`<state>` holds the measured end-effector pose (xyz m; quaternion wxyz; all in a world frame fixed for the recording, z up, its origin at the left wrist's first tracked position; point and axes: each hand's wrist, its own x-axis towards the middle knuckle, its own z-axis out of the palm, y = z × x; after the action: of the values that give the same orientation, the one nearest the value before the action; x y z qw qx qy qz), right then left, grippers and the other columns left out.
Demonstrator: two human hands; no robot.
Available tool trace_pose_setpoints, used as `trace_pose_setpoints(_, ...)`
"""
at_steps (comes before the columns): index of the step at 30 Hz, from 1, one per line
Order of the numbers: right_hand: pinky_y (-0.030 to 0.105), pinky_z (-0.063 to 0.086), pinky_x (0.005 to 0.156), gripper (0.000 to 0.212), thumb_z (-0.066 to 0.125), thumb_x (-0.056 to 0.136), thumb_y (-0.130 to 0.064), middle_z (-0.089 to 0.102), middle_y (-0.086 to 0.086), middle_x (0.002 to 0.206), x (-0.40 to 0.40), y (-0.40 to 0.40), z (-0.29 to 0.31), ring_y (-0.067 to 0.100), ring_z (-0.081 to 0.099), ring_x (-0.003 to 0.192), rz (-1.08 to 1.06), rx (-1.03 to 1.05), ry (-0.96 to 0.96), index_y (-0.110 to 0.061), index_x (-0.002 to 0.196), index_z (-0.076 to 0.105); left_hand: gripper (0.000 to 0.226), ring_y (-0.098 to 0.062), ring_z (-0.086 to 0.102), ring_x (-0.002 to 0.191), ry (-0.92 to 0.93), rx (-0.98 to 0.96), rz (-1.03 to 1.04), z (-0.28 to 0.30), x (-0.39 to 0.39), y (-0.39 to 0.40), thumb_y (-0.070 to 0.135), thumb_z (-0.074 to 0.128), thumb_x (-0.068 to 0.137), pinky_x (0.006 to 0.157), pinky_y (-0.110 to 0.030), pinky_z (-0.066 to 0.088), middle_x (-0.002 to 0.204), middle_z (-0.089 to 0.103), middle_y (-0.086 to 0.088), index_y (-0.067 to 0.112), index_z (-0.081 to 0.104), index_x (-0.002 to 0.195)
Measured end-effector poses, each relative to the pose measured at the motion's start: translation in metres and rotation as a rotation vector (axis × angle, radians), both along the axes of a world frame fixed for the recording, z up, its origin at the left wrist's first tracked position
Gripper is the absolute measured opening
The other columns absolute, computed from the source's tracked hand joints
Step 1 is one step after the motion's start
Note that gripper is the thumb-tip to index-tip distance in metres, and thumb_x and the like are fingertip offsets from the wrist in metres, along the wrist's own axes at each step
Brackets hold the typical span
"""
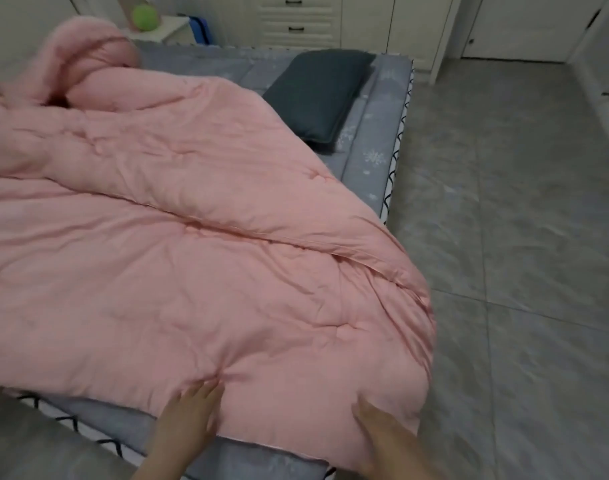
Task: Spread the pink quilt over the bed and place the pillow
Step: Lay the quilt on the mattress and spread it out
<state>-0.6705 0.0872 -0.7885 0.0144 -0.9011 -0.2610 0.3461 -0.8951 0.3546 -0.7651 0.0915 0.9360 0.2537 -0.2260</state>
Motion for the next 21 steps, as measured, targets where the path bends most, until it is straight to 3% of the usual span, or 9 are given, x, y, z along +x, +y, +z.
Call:
trace_pose_setpoints(2,0.032,0.022,0.116,0.084,0.056,0.083,-0.047,0.002,-0.007,0.158,-0.028,0.011,0.022,0.013,0.013,0.145,0.378,0.143,0.094,-0.028,0.149,0.008,0.104,-0.017,0.071,0.081,-0.033,0.052,-0.012,-0.023,-0.002,0.003,0.024,0.08,0.011,0.057,-0.037,0.056,0.099,0.072,0.001,0.019,0.052,0.111)
trace_pose_setpoints(3,0.039,0.03,0.113,0.096,0.065,0.072,-0.05,0.007,-0.005,0.158,-0.036,0.009,0.008,0.016,0.02,0.144,0.386,0.146,0.04,-0.026,0.149,0.013,0.104,-0.021,0.071,0.083,-0.045,0.065,0.005,-0.032,-0.002,0.004,0.023,0.08,0.011,0.061,-0.04,0.056,0.102,0.072,-0.003,0.016,0.057,0.112)
trace_pose_setpoints(5,0.039,0.055,0.086,0.109,0.077,0.04,-0.054,0.044,0.006,0.144,-0.045,0.014,-0.022,0.024,0.056,0.121,0.338,0.085,-0.088,-0.017,0.136,0.039,0.095,-0.026,0.07,0.084,-0.049,0.071,-0.005,-0.044,-0.005,0.012,0.026,0.08,0.016,0.066,-0.041,0.057,0.105,0.07,-0.006,0.013,0.067,0.109)
trace_pose_setpoints(7,0.028,0.059,0.062,0.103,0.083,0.021,-0.042,0.069,0.006,0.113,-0.046,0.016,-0.03,0.022,0.071,0.089,0.304,0.186,-0.092,-0.019,0.116,0.049,0.063,-0.027,0.068,0.091,-0.144,0.033,-0.014,-0.041,-0.001,0.021,0.026,0.071,0.049,0.075,-0.037,0.056,0.112,0.068,-0.003,0.018,0.066,0.112)
trace_pose_setpoints(10,0.025,0.053,0.049,0.067,0.085,0.039,-0.023,0.073,0.008,0.088,-0.066,0.017,-0.023,0.021,0.071,0.07,0.256,0.341,-0.315,-0.015,0.099,0.058,0.04,-0.021,0.055,0.113,-0.271,-0.019,0.108,-0.038,-0.008,0.03,0.021,0.044,0.089,0.093,-0.03,0.046,0.127,0.057,0.007,0.035,0.055,0.125)
trace_pose_setpoints(12,0.031,0.052,0.062,0.035,0.069,0.072,-0.019,0.068,0.011,0.099,-0.079,0.02,-0.007,0.026,0.068,0.085,0.165,0.284,-0.306,-0.011,0.104,0.059,0.042,-0.022,0.054,0.111,-0.247,-0.004,0.139,-0.036,-0.012,0.024,0.025,0.03,0.093,0.09,-0.032,0.045,0.123,0.059,0.0,0.034,0.052,0.127)
trace_pose_setpoints(15,0.036,0.045,0.083,0.029,0.044,0.093,-0.022,0.055,0.01,0.122,-0.099,0.018,0.014,0.028,0.056,0.11,0.138,0.13,-0.273,-0.011,0.118,0.051,0.055,-0.025,0.054,0.109,-0.2,0.038,0.093,-0.021,-0.034,0.003,0.02,0.016,0.086,0.087,-0.034,0.043,0.117,0.06,-0.007,0.024,0.053,0.126)
trace_pose_setpoints(18,0.033,0.045,0.082,0.028,0.046,0.093,-0.026,0.056,0.007,0.123,-0.126,0.015,0.038,0.026,0.057,0.111,0.151,0.108,-0.312,-0.015,0.118,0.051,0.044,-0.024,0.053,0.11,-0.179,0.039,0.082,-0.004,-0.064,-0.007,0.012,0.027,0.094,0.087,-0.033,0.042,0.119,0.057,-0.006,0.024,0.051,0.128)
trace_pose_setpoints(21,0.027,0.046,0.041,0.037,0.088,0.045,-0.025,0.065,0.007,0.067,-0.155,0.004,0.048,0.017,0.067,0.056,0.299,0.111,-0.337,-0.02,0.071,0.064,0.04,-0.025,0.054,0.11,-0.112,0.052,0.047,0.014,-0.088,-0.015,0.008,0.035,0.093,0.087,-0.035,0.042,0.118,0.056,-0.008,0.021,0.051,0.127)
